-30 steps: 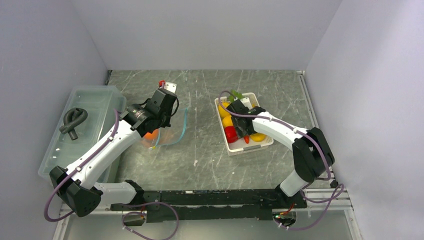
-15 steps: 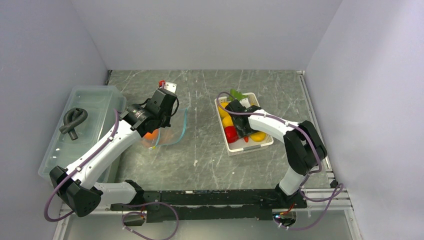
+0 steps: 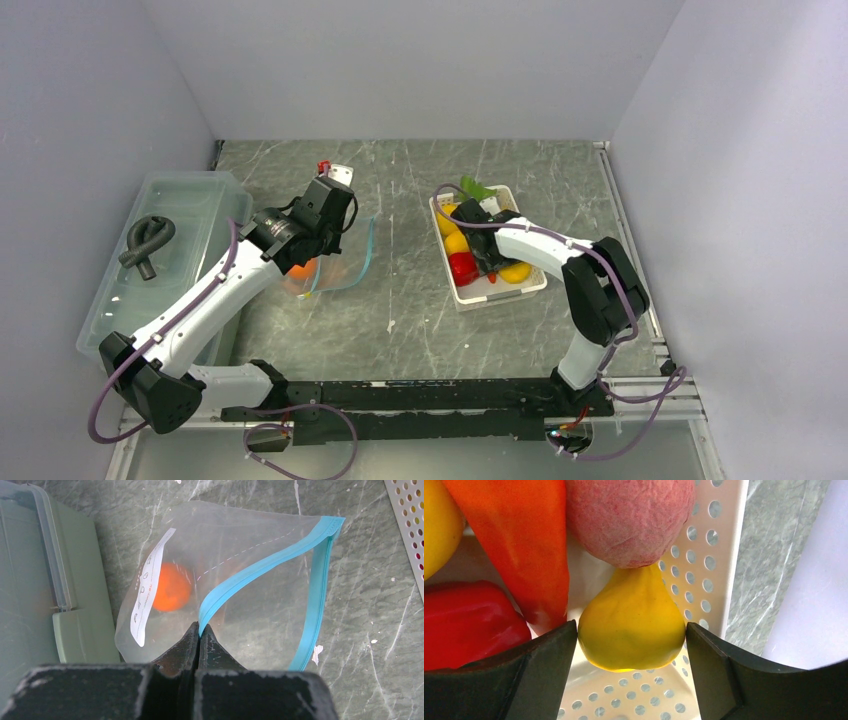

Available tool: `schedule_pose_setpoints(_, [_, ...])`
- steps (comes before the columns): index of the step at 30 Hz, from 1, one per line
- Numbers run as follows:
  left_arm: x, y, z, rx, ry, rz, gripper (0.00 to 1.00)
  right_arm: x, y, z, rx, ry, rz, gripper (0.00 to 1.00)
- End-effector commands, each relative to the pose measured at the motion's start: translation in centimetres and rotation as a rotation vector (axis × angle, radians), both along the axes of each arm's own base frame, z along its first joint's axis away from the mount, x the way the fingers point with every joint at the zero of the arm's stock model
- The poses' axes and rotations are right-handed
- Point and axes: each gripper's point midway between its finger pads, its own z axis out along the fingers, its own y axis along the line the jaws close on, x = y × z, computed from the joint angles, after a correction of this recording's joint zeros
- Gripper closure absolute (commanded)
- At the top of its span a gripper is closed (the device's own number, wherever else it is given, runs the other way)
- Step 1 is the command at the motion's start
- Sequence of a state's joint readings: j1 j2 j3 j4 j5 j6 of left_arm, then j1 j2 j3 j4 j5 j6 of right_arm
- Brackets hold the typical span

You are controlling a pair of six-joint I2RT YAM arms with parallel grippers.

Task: Place the food in the zip-top bag and seal the zipper
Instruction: Pick up the fake fruit from the bin.

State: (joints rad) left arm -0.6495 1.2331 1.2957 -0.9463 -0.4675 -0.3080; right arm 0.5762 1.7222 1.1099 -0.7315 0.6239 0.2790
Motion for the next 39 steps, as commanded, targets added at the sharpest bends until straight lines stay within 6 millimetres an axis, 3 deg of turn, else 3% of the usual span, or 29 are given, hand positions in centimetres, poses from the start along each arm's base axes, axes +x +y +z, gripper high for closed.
schedule_pose_setpoints(1, [0.4,-0.1,0.5,-0.018,-0.031,-0.001,1.0,0.9,0.3,0.3,0.012,-0.034,-0.008,0.2])
schedule_pose_setpoints(7, [0.4,-0.1,0.5,-0.018,-0.032,0.002,1.0,1.1,0.3,1.3,0.023,-0.053,-0.014,0.41])
schedule_pose_setpoints(12, [0.4,-0.1,0.5,-0.017,-0.031,0.004,1.0,1.2,0.6,3.9,0.066,-0.112,-0.02,0.52])
schedule_pose_setpoints(18, [0.5,-0.1,0.4,-0.015,-0.03,0.004,1.0,1.2,1.8,7.5,0.172,-0.187,-0.002,0.55])
schedule_pose_setpoints(31, [0.4,-0.1,0.4,-0.014,-0.028,0.003,1.0,0.5,8.5,14.8,0.507,-0.299,0.159,0.57])
schedule_pose_setpoints(39, [0.4,-0.1,0.6,-0.02,-0.033,0.002,1.0,0.4,8.5,16.5,0.529,-0.345,0.16,0.57])
